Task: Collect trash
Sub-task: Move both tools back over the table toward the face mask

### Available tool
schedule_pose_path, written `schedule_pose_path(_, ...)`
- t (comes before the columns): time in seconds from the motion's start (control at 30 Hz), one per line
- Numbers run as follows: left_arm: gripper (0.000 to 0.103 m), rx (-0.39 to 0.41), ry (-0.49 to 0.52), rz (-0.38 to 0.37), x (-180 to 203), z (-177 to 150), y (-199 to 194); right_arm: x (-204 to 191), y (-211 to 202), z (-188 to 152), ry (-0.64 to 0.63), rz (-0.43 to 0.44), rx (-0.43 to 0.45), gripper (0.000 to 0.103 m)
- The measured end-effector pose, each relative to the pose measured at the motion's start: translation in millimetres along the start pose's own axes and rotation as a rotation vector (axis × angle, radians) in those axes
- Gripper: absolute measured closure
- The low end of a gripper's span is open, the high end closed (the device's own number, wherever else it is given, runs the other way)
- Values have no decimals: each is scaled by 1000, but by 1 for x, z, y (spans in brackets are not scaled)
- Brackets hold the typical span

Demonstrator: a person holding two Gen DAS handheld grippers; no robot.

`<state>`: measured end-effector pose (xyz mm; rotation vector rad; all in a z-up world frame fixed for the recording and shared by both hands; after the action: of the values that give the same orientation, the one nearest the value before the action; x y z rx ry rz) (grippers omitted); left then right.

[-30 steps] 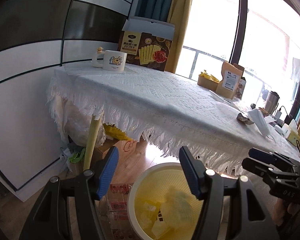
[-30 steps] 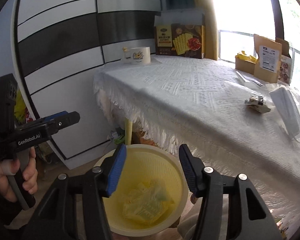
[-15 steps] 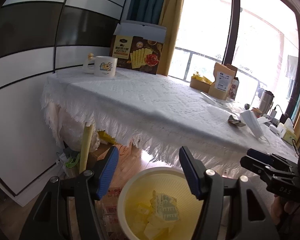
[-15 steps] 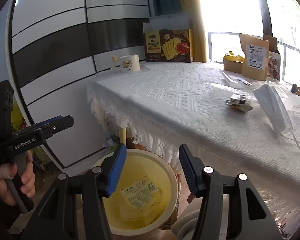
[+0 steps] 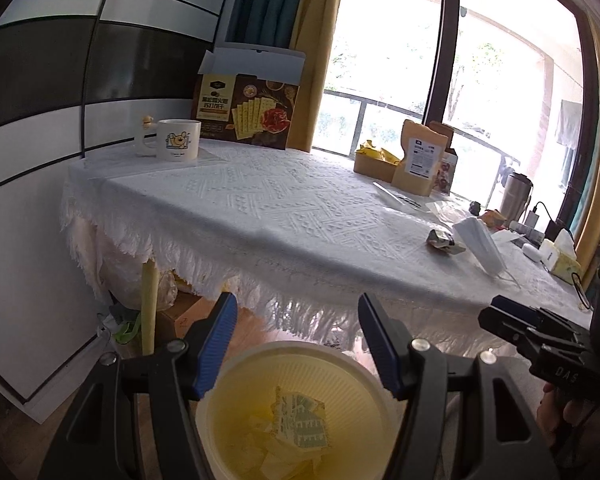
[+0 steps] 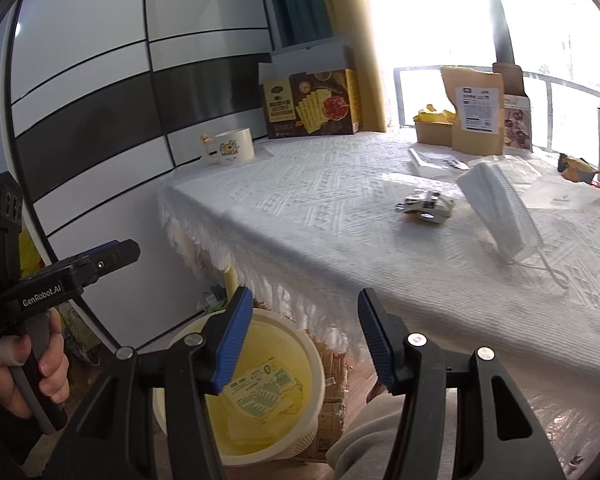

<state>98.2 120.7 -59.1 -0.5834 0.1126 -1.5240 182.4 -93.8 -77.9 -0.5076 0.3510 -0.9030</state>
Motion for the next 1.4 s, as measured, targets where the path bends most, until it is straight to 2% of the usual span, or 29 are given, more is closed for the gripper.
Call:
schedule_pose_path(0.37, 39, 0, 44, -94, 44, 16, 35, 50, -15, 2, 29, -88, 23, 50)
schedule_pose_path(0.4, 39, 0, 52, -103, 50, 17, 39, 55, -15, 3, 34, -92, 25, 47)
schedule_pose_path(0.43, 38, -1, 58, -110, 55, 18, 43, 60, -17, 4, 41, -95, 29, 40)
schedule_pose_path(0.5, 37, -5, 69, -128, 63, 22, 50, 69, -20, 5, 54, -106, 42, 37)
schedule_pose_path(0.83, 35, -15, 122, -184, 100, 33, 85, 108, -21, 9, 71, -141, 62, 37)
schedule_pose_path(1.4, 34, -98, 197, -273, 142, 39, 170, 153, 6, 30, 65, -226, 70, 37)
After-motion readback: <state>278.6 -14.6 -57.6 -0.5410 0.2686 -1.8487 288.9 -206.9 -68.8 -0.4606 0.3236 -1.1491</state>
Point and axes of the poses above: each gripper's, at about its wrist camera, not at the fingertips, and y roughly the way its jaws point, x to its right, z to its top, the point moved 3 cm from there along y, roughly the way its jaws point, and after that the axes turned 13 degrees about -z, right-handed, at the moved point
